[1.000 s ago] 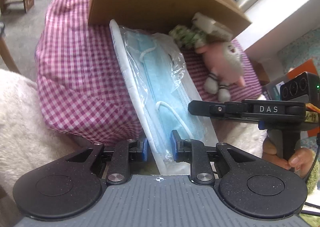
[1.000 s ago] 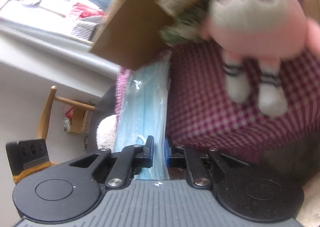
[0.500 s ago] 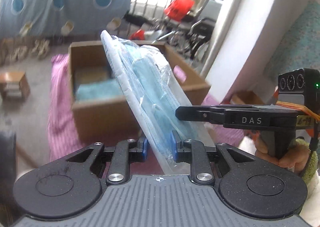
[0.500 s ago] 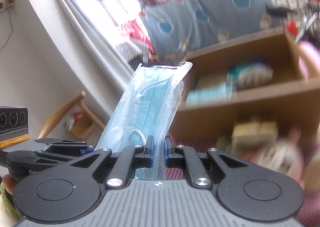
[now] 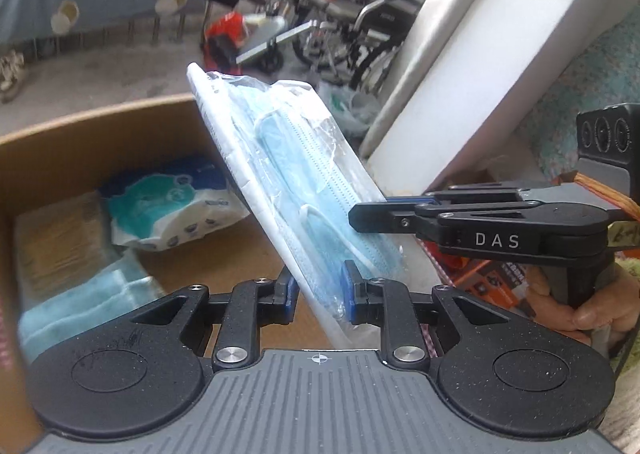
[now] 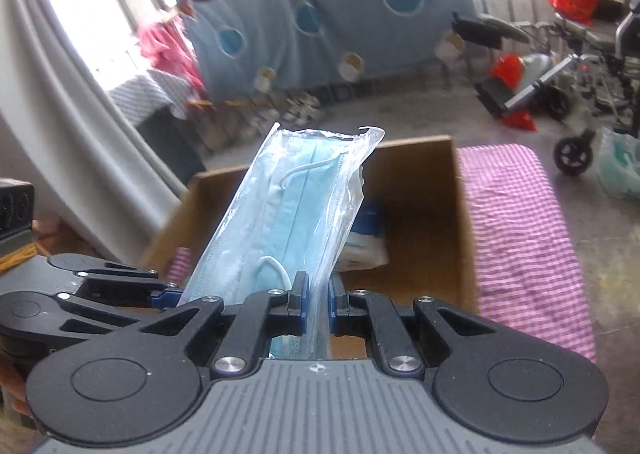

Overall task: Organize soft objects
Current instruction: 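Lift the face-mask pack into the box beside the wipes and release, then withdraw the right gripper and reach to the gold tissue pack, then close the right gripper on the gold tissue pack, then lift the gold tissue pack into the cardboard box and release it, then lower the right gripper to the pink plush bunny and grasp it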

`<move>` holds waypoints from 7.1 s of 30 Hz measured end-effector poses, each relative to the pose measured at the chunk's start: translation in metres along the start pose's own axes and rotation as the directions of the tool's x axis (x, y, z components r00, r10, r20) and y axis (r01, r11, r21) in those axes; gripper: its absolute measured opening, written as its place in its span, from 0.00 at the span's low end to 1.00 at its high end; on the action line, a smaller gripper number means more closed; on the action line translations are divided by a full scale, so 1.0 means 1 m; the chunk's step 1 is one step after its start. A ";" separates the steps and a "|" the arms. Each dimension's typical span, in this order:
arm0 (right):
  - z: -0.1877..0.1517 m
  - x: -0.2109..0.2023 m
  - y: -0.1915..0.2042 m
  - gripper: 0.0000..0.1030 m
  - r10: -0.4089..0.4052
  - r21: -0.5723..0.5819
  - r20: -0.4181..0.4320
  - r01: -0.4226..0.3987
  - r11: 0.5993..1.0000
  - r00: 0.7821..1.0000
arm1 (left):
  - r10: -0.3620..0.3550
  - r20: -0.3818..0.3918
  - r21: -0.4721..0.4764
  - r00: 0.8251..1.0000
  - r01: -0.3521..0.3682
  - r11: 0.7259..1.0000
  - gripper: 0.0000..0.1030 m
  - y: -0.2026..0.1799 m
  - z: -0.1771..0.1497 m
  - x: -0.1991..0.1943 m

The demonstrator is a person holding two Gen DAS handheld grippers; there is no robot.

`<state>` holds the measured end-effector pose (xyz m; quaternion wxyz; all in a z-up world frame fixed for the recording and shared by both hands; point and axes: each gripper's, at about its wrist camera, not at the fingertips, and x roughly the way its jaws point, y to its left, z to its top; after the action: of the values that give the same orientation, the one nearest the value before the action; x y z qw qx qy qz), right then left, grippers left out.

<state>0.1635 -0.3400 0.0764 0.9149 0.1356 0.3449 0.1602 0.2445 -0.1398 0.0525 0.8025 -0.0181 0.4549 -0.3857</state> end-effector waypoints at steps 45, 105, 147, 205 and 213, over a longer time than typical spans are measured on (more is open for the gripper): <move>0.008 0.214 0.011 0.16 -0.312 -0.326 -0.526 0.151 0.933 0.791 | 0.080 0.248 -0.157 0.966 -0.041 0.987 0.98 0.057 -0.079 -0.101; -0.135 -0.026 0.041 0.71 -0.018 0.173 0.076 0.005 0.985 0.997 | 0.152 0.198 0.200 0.968 -0.192 0.961 0.91 -0.040 -0.172 -0.034; -0.125 -0.059 0.070 0.54 0.061 0.156 0.117 -0.079 0.985 0.991 | 0.140 0.344 0.212 0.928 -0.222 0.952 0.64 -0.075 -0.147 -0.089; 0.056 0.217 0.034 0.67 0.145 0.082 -0.430 -0.121 0.989 0.891 | 0.272 -0.038 -0.193 0.961 -0.274 0.942 0.81 0.116 0.003 -0.005; 0.063 0.150 0.028 0.68 0.166 0.119 -0.306 -0.135 0.984 0.937 | 0.270 0.121 -0.157 0.955 -0.250 0.955 0.94 0.076 -0.014 -0.076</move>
<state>0.3074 -0.2647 0.0441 0.8256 0.1780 0.4822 0.2327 0.2582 -0.0340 0.0698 0.8731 -0.0411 0.4214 -0.2415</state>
